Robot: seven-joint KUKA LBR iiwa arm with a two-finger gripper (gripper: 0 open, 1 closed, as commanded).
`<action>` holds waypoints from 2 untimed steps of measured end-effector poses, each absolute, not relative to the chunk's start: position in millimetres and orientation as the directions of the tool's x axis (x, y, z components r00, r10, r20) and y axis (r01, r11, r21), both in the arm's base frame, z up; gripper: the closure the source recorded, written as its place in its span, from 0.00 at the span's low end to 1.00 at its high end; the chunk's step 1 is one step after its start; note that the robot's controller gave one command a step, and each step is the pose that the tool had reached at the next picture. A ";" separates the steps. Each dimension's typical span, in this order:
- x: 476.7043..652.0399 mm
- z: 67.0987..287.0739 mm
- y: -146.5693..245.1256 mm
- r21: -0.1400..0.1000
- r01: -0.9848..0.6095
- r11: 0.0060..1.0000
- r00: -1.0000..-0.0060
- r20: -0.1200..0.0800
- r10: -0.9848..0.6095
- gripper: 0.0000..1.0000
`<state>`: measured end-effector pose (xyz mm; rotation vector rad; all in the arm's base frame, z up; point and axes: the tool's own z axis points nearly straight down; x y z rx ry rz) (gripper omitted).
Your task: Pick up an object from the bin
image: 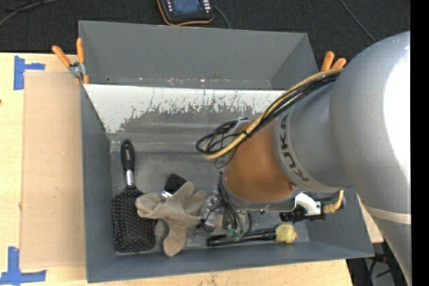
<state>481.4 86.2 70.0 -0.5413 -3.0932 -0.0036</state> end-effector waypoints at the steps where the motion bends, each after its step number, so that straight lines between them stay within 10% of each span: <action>1: 481.4 70.0 86.2 0.002 0.341 0.940 -0.940 0.002 0.341 1.00; 2: 481.4 70.0 86.2 0.002 0.342 0.940 -0.940 0.002 0.342 1.00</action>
Offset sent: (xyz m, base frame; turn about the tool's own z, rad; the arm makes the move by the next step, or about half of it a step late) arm 0.0000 0.0000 0.0000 0.0000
